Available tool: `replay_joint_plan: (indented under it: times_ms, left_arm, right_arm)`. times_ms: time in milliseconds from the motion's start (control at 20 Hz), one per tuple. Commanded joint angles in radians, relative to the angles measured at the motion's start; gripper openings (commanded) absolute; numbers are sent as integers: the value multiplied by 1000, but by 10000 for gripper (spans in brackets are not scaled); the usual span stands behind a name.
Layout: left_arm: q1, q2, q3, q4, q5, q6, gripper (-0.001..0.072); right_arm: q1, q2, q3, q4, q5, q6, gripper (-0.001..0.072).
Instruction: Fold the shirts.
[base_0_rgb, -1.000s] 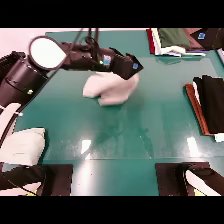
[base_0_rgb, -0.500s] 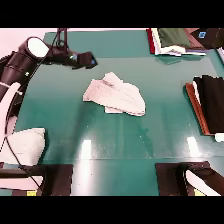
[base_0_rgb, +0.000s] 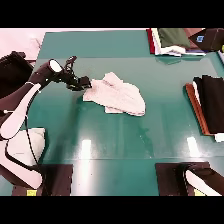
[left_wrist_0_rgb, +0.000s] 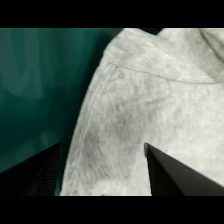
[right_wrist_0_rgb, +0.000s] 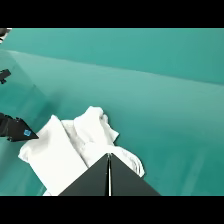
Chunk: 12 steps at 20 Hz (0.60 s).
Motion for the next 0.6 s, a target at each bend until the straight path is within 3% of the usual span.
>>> replay_joint_plan:
  times_ms: [0, 100, 150, 200, 250, 400, 450, 500, 550]
  left_arm:
    - [-19, -35, -3, -6, 11, 24, 600]
    - [-21, -35, 3, -19, 21, 23, 597]
    - [-20, -31, 5, -35, 25, 22, 382]
    - [-17, -32, 18, -40, 16, 23, 116]
    - [-16, -31, 43, -38, 0, 24, 32]
    - [-16, -31, 164, -33, -70, 54, 24]
    - [-16, -31, 204, -33, -94, 69, 24]
    - [-16, -31, 244, -33, -118, 76, 24]
    - [-16, -31, 275, -33, -137, 76, 24]
  right_arm:
    - [0, -41, 0, 0, 19, 0, 15]
    - [0, -89, 0, 1, 45, 0, 15]
    - [0, -116, 0, 1, 65, 0, 15]
    - [0, -146, 0, 0, 84, 0, 15]
    - [0, -178, 0, -2, 97, 0, 15]
    - [0, -314, 0, -1, 165, -1, 17]
    - [0, -369, 0, -1, 186, 0, 53]
    - [0, -432, 0, -1, 196, 0, 299]
    - [3, -492, 0, 2, 195, 0, 482]
